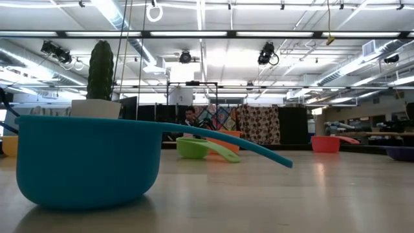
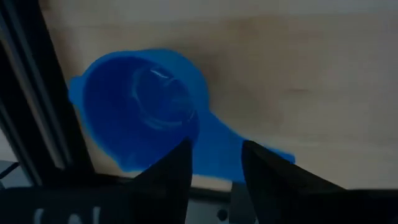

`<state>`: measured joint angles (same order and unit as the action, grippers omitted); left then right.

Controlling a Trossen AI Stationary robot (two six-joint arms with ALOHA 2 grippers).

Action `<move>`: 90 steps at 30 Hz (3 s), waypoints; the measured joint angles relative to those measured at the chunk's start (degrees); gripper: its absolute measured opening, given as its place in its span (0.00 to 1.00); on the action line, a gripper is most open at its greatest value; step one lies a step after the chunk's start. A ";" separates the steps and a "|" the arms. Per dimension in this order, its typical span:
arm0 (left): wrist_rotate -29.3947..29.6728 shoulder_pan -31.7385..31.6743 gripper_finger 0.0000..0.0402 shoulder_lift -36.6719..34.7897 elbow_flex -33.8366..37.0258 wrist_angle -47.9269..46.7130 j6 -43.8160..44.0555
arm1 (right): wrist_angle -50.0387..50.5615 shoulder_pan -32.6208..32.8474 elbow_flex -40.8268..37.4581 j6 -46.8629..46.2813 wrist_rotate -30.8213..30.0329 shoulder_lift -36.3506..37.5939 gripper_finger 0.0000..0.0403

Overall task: Nest measuring cups in basket
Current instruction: Stack the dark blue measuring cup on top of the orange measuring cup

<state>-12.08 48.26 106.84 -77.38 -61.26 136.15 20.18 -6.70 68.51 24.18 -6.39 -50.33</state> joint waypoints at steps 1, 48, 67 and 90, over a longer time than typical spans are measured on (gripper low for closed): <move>0.01 -0.32 0.36 0.46 0.00 -0.03 0.03 | 0.00 0.00 0.00 0.00 0.00 0.00 0.26; -3.01 5.50 0.36 -1.88 -0.02 4.07 -4.43 | -5.16 -0.02 0.02 0.02 0.00 -0.02 0.26; 0.05 5.00 0.36 5.94 -0.02 4.89 -12.04 | -5.13 -0.02 0.00 0.00 0.00 -0.02 0.26; 1.94 0.84 0.05 3.50 0.00 -0.07 -23.02 | -5.11 -0.02 0.01 -0.12 -1.60 -0.02 0.26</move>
<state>-10.14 49.10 110.34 -77.38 -61.33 113.12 15.07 -6.72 68.52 24.06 -8.00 -50.35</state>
